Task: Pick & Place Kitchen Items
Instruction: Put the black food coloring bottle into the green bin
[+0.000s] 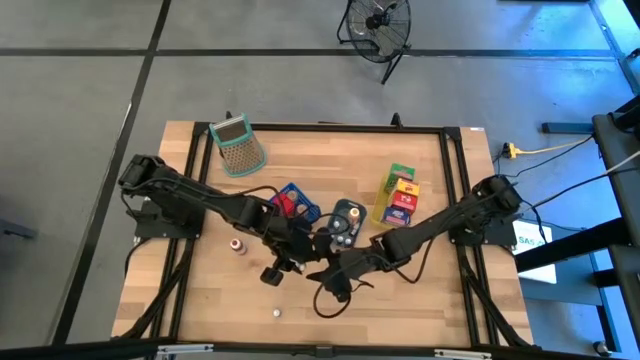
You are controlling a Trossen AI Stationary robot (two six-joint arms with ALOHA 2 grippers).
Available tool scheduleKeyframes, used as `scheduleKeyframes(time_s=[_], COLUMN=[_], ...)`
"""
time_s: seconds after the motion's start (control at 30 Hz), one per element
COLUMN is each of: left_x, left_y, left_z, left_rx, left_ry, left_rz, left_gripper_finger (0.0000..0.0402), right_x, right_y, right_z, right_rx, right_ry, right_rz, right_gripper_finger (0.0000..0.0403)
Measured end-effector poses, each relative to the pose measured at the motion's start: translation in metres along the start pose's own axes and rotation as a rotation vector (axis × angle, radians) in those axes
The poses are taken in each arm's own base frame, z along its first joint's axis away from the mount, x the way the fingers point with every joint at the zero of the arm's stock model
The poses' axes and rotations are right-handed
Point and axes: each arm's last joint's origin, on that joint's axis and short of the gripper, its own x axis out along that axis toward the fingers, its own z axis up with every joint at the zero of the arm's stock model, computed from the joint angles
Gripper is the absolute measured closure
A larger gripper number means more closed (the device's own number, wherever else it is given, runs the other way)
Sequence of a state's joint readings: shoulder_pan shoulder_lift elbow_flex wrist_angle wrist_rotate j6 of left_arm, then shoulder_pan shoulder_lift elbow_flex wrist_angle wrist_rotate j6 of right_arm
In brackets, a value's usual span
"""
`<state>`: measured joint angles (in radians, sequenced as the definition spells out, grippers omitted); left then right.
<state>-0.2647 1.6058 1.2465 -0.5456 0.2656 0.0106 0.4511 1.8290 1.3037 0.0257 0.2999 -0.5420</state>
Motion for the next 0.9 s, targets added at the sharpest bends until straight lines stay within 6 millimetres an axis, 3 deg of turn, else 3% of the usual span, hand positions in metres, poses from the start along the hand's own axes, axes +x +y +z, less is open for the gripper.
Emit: scheduleKeyframes(time_s=[0.33,0.9], left_x=[0.0024,0.0021], left_y=[0.0019,0.0013], left_z=[-0.0027,-0.0014], left_rx=[-0.018,-0.004], left_ry=[0.021,0.006], left_rz=[-0.002,-0.005], left_gripper_finger=[0.0327,0.0327], right_x=[0.0049,0.0094], right_y=[-0.0022,-0.0035], right_z=[-0.0074,-0.0076], right_rx=[0.057,0.023], right_ry=[-0.009,-0.016], right_rz=[0.097,0.071], right_gripper_finger=[0.0174,0.0174])
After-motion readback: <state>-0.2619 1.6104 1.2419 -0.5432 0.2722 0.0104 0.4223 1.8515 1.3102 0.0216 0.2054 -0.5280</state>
